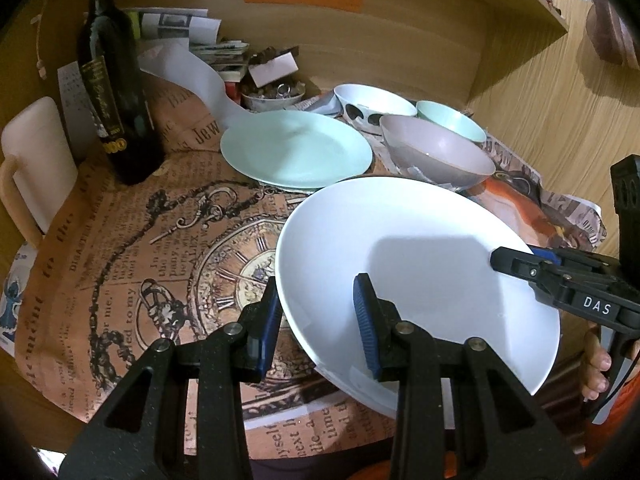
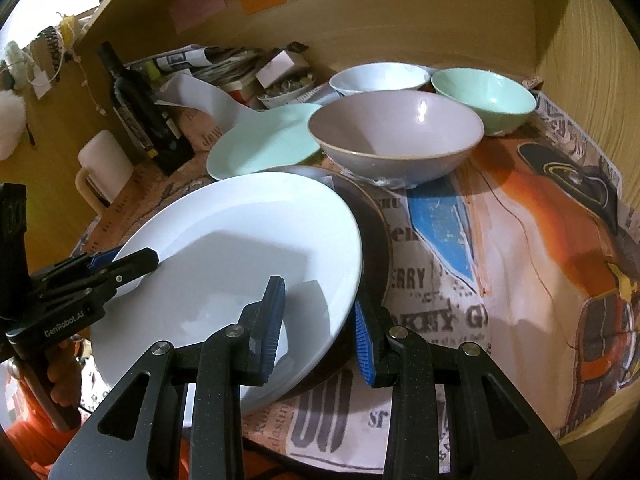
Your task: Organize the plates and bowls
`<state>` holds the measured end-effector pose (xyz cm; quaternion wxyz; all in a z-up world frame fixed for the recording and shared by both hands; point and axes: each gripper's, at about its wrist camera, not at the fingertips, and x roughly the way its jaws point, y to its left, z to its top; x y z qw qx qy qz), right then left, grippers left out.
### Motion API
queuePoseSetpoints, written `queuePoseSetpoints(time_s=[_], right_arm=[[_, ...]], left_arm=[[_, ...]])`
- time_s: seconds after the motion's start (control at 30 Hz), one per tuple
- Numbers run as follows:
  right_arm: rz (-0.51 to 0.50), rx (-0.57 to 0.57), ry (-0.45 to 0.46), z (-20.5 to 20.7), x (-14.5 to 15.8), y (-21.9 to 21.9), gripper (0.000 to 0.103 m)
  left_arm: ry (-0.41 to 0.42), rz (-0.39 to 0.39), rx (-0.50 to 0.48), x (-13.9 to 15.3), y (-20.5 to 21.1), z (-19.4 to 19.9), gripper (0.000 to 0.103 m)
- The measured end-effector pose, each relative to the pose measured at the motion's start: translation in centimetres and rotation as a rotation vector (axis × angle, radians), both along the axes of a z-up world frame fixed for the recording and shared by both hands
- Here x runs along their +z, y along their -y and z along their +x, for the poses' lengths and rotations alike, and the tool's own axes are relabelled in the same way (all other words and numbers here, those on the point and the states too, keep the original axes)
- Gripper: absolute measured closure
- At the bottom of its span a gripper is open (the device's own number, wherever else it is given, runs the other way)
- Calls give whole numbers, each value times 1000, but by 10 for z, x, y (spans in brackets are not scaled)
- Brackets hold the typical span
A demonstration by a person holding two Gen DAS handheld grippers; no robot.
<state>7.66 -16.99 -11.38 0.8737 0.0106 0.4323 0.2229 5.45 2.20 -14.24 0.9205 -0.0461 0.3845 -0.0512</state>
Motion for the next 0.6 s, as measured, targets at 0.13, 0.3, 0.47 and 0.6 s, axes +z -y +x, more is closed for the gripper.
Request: queuePoseSetpoints(time_s=[0.13,0.3,0.47,0.6], right_arm=[[-2,-3,-14,5,-4,0,74],[-8,1,-20,9,-6,0,74],[-4,9,-32,13,-6,1,74],[3,11,-52,17,-5,3,74]], left_arm=[[-8,6,-5,-4,0,6,67],[-15,12,-4,-10,0,15,67],[-30,4,-20,-16,-3,22,67],[-33,6,-33,-16,-2,26,67]])
